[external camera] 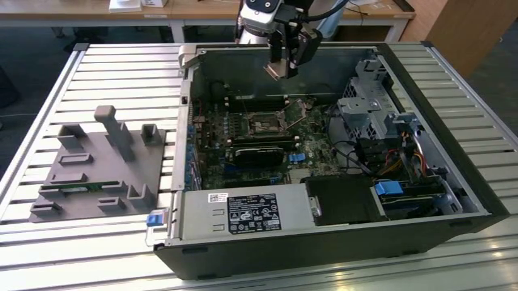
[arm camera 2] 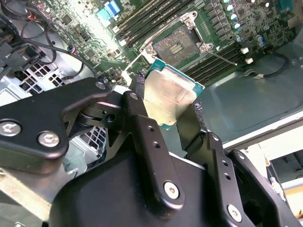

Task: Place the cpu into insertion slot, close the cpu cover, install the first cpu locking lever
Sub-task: 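Place the cpu into insertion slot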

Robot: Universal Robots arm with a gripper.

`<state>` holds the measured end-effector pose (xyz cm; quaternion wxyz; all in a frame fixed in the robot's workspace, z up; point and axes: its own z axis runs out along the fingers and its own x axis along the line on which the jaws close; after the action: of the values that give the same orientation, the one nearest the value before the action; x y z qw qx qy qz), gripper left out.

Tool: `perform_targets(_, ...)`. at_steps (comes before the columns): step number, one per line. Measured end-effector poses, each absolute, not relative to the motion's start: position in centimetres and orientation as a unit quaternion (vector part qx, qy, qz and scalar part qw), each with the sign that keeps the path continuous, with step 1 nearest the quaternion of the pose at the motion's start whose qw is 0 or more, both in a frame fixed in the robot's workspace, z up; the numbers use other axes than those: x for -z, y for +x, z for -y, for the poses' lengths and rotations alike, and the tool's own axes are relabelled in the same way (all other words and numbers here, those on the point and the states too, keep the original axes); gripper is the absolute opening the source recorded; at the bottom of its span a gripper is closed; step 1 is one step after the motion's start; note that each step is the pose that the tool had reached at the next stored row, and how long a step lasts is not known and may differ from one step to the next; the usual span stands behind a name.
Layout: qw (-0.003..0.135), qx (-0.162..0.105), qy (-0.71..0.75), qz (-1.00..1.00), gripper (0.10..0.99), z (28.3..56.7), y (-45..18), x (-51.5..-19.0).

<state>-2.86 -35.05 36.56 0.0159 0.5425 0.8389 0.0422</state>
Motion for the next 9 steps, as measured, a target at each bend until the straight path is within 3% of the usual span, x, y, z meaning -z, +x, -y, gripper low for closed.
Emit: perform_targets(9, 0.017, -0.042, 0.56, -0.827, 0.525, 35.05, -2.88, -36.54)
